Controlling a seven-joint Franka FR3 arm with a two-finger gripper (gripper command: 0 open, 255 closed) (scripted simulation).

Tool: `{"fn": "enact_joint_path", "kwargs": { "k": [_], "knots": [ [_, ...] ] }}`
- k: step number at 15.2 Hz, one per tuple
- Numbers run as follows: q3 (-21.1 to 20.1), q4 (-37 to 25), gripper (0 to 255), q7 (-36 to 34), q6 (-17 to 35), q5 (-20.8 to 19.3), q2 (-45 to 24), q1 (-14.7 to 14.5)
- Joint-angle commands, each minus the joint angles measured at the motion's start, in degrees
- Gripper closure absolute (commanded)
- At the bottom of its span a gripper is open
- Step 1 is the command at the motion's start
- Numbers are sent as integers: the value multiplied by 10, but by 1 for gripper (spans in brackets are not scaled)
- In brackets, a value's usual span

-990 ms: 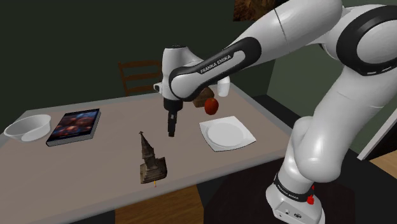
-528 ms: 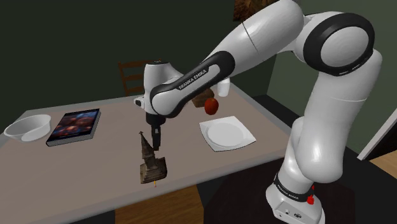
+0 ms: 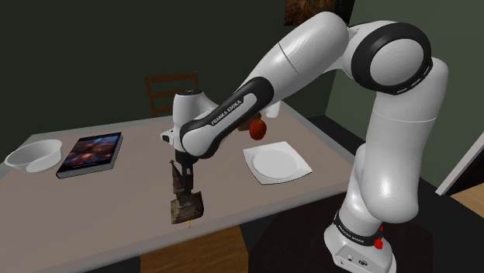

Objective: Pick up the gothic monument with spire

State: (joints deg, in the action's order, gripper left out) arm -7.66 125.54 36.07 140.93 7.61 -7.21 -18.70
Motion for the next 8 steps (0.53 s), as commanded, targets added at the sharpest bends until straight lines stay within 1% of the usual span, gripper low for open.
{"fn": "enact_joint_path", "kwargs": {
  "k": [1,2,3,8],
  "knots": [
    [-1,5,0,-1,11,0,-5,-1],
    [-1,5,0,-1,11,0,-5,-1],
    [-1,4,255,-1,10,0,-6,-1],
    [-1,4,255,-1,10,0,-6,-1]
  ]
}}
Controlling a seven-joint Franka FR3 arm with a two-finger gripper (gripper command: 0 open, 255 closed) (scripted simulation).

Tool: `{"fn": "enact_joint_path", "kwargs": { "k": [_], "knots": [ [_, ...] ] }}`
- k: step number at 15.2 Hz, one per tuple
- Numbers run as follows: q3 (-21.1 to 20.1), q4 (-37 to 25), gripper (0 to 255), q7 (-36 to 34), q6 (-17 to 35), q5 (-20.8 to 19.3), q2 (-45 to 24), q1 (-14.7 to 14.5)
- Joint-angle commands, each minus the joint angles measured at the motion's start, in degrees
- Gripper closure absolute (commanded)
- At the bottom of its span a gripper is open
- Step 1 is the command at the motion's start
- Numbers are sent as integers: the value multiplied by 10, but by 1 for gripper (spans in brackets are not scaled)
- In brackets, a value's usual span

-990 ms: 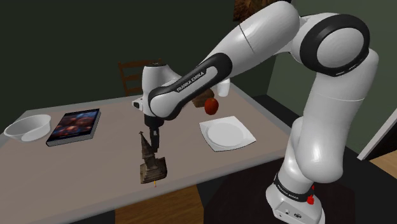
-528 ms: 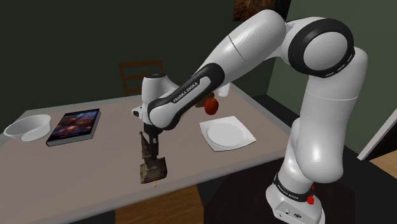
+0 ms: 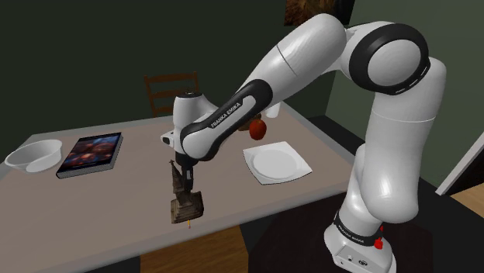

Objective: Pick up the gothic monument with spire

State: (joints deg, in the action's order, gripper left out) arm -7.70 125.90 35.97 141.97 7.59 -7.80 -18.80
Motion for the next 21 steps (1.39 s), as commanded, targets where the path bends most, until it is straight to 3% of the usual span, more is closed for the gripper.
{"fn": "enact_joint_path", "kwargs": {
  "k": [1,4,21],
  "knots": [
    [0,0,255,0,0,0,0,0],
    [0,1,255,0,0,0,0,0],
    [1,-48,255,-10,-111,-2,63,2]
  ]
}}
